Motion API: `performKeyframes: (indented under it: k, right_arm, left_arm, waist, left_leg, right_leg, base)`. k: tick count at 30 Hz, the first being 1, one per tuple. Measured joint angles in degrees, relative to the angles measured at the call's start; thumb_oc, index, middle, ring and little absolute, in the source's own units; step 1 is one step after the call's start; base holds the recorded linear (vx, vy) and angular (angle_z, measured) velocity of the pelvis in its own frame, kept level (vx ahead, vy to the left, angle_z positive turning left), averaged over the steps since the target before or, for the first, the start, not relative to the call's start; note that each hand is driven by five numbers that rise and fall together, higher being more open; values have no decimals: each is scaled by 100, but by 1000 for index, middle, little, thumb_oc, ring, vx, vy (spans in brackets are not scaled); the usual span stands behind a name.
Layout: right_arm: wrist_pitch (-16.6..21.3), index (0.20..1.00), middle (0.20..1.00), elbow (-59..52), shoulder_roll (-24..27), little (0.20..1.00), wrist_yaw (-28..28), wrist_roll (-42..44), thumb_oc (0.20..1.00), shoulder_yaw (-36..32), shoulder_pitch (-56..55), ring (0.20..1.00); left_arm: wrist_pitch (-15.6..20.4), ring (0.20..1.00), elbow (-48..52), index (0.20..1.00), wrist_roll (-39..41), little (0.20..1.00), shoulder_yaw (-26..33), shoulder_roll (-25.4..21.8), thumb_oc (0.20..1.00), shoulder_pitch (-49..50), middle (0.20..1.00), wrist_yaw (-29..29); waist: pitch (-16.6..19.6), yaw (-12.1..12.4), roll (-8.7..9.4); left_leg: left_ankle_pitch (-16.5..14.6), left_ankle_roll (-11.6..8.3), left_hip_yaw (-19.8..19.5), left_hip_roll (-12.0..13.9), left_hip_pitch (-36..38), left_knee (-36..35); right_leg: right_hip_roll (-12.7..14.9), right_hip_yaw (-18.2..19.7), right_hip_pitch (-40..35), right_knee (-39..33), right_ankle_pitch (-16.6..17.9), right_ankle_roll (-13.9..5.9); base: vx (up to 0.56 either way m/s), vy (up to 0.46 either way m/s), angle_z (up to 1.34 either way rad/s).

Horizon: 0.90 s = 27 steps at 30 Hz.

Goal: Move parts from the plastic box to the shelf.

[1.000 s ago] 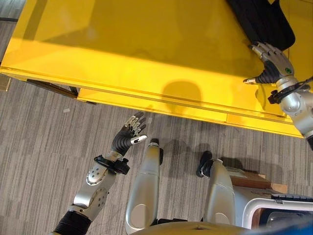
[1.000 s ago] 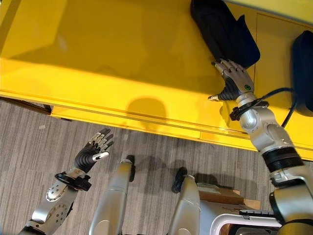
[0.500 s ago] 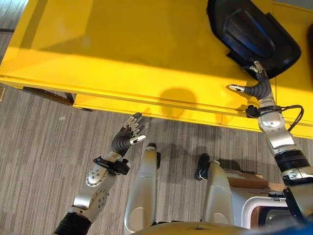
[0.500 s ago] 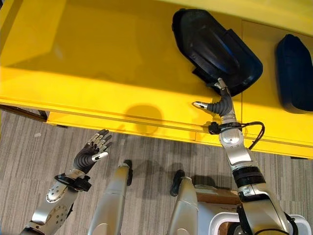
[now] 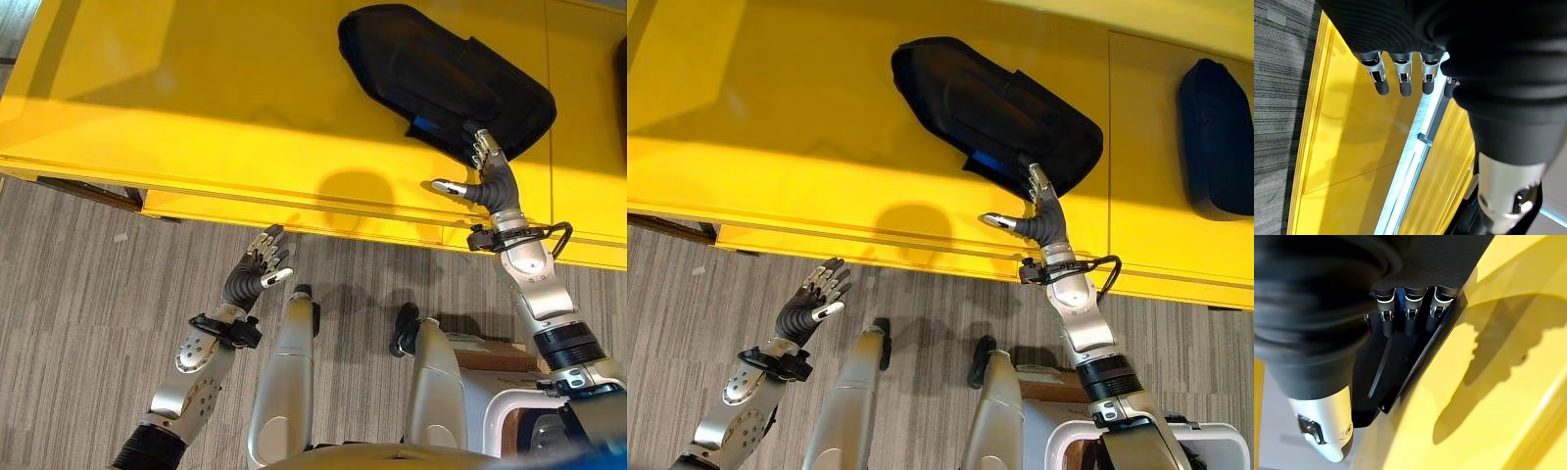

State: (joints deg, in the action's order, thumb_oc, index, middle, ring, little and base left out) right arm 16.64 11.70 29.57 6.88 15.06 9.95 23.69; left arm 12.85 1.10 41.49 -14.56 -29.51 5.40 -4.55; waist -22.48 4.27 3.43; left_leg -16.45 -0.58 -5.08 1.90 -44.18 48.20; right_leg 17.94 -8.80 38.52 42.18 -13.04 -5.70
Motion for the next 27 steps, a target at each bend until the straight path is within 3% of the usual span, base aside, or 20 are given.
performKeyframes:
  k: [10, 17, 27]
  right_arm:
    - [49, 1000, 1000, -679, -215, 1000, -46, 392, 1000, -16, -293, 1000]
    - [214, 1000, 1000, -1534, -141, 1000, 404, 396, 1000, -723, -127, 1000]
    - [316, 1000, 1000, -2041, -142, 1000, 582, 409, 1000, -791, -194, 1000]
  left_arm:
    - [9, 1000, 3, 1000, 2, 1000, -3, 109, 1000, -44, 1000, 89]
    - [31, 1000, 13, 1000, 7, 1000, 0, 114, 1000, -83, 1000, 122]
    - [33, 1000, 95, 1000, 16, 1000, 2, 126, 1000, -122, 1000, 229]
  waist:
    - [-158, 5, -98]
    - [-250, -16, -86]
    - [-272, -55, -79]
  left_leg:
    - [2, -1, -1, -2, 11, 0]
    - [0, 1, -3, -1, 12, 11]
    - [-2, 4, 0, 8, 9, 29]
  right_leg:
    - [1, 2, -4, 13, -1, 3]
    - [0, 4, 0, 32, -4, 7]
    - [-9, 11, 5, 34, -3, 8]
  base:
    - [0, 0, 0]
    - [0, 0, 0]
    - [0, 0, 0]
